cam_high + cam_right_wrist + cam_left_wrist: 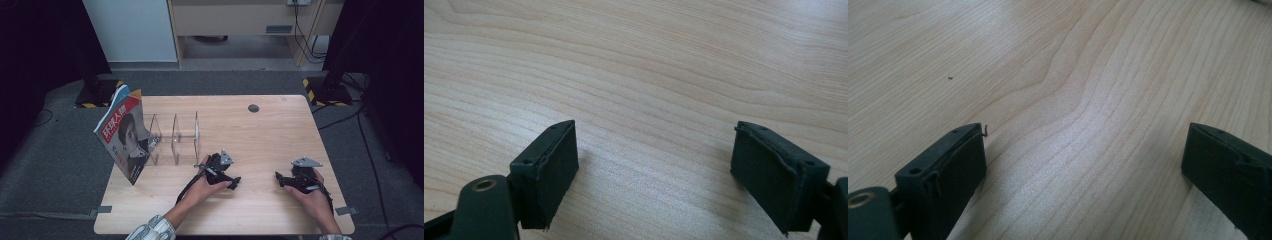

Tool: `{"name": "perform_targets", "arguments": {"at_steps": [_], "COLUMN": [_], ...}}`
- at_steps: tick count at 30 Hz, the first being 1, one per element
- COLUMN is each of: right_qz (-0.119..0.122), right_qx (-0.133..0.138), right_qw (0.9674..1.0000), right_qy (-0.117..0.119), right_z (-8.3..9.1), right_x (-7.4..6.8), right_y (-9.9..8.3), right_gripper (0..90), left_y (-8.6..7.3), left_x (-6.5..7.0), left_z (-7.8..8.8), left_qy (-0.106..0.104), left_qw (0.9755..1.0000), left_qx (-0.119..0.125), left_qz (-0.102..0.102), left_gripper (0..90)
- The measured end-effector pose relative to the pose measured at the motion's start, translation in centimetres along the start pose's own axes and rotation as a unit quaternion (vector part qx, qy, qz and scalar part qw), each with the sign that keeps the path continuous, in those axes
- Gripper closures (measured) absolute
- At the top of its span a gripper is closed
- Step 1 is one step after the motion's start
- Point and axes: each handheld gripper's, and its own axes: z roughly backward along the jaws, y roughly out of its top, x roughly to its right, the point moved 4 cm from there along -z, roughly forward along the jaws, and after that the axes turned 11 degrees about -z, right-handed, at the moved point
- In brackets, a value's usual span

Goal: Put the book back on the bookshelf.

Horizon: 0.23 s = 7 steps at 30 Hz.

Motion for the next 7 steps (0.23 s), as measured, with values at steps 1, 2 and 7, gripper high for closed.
{"name": "perform_targets", "arguments": {"at_steps": [1, 2, 7], "right_qz": [0.0, -0.001, -0.004], "right_qx": [0.0, 0.0, -0.005], "right_qw": [1.0, 1.0, 1.0], "right_qy": [0.0, -0.001, -0.003], "right_z": [0.0, 0.01, -0.03], "right_x": [0.0, -0.01, 0.0], "right_y": [0.0, -0.02, 0.02], "right_gripper": [19.0, 18.1, 16.0], "left_y": [0.0, 0.0, 0.0], "left_x": [0.0, 0.0, 0.0], "left_z": [0.0, -0.01, 0.0], "left_qy": [0.0, 0.001, 0.002], "left_qw": [1.0, 1.0, 1.0], "left_qx": [0.0, 0.0, -0.002], "left_qz": [0.0, 0.0, 0.001], "left_gripper": [3.1, 3.0, 2.6]}}
